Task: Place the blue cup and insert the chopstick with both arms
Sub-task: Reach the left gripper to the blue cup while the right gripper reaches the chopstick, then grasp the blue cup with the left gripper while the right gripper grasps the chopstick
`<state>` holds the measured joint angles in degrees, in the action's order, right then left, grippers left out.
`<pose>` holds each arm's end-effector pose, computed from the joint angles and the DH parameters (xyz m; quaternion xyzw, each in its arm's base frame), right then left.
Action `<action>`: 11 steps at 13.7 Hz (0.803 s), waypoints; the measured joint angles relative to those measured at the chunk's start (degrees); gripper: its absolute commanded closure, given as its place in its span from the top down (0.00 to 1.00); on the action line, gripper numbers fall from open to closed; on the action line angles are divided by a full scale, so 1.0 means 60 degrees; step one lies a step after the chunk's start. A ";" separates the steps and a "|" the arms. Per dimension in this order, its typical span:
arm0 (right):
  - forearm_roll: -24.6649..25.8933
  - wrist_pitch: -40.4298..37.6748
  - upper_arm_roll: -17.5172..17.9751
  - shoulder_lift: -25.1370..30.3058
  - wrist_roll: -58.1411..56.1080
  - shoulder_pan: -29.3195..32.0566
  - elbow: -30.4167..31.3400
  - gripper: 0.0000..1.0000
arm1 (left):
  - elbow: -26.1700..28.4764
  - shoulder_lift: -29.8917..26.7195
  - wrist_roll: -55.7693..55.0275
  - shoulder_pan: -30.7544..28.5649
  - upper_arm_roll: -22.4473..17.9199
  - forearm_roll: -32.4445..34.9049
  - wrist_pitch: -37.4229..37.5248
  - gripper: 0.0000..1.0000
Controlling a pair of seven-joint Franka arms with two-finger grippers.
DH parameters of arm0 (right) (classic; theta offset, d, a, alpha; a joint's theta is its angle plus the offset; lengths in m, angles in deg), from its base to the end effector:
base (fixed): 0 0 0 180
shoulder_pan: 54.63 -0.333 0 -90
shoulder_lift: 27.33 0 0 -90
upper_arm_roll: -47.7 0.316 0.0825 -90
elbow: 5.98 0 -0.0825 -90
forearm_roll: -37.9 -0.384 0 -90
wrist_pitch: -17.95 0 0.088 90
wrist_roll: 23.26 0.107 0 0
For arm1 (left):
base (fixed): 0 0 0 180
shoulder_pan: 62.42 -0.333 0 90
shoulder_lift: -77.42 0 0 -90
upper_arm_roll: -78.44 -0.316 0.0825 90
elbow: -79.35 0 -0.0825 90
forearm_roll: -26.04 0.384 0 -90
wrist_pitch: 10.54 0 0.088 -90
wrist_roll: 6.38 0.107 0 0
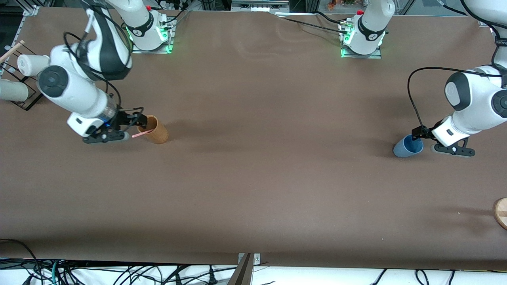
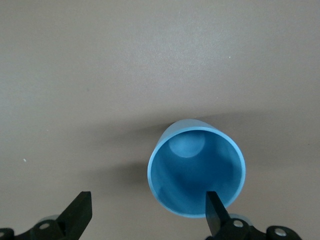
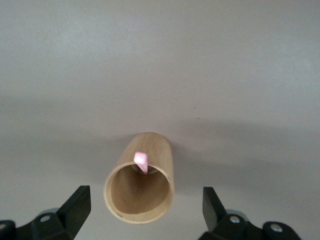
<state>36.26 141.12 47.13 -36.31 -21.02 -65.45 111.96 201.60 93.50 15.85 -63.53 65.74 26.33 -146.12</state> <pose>0.5589 0.1024 0.3550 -0.9975 -0.0616 0.0337 0.0073 0.5508 0.1342 0.2745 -0.9962 0.0788 0.0296 0.0243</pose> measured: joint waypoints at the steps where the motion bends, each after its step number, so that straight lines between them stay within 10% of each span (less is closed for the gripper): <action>1: 0.0000 0.0172 0.0037 -0.0131 0.0021 -0.0006 0.0068 0.95 | 0.0097 -0.0001 0.0000 -0.0014 0.0000 -0.0008 -0.0141 1.00; 3: 0.0000 0.0722 0.0046 -0.0354 0.0024 -0.0006 0.0320 0.89 | 0.0237 0.0012 0.0000 -0.0029 0.0000 -0.0009 -0.0391 0.93; 9: 0.0001 0.1054 0.0048 -0.0549 0.0024 -0.0007 0.0437 0.45 | 0.0425 0.0274 0.0001 -0.0031 0.0000 -0.0009 -0.1039 0.00; 11: 0.0001 0.1063 0.0048 -0.0549 0.0024 -0.0007 0.0437 0.29 | 0.0424 0.0284 0.0000 -0.0031 0.0000 -0.0010 -0.1044 0.00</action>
<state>36.27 147.50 47.42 -39.60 -20.87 -65.50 114.58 204.14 95.21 15.85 -63.72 65.74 26.27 -152.39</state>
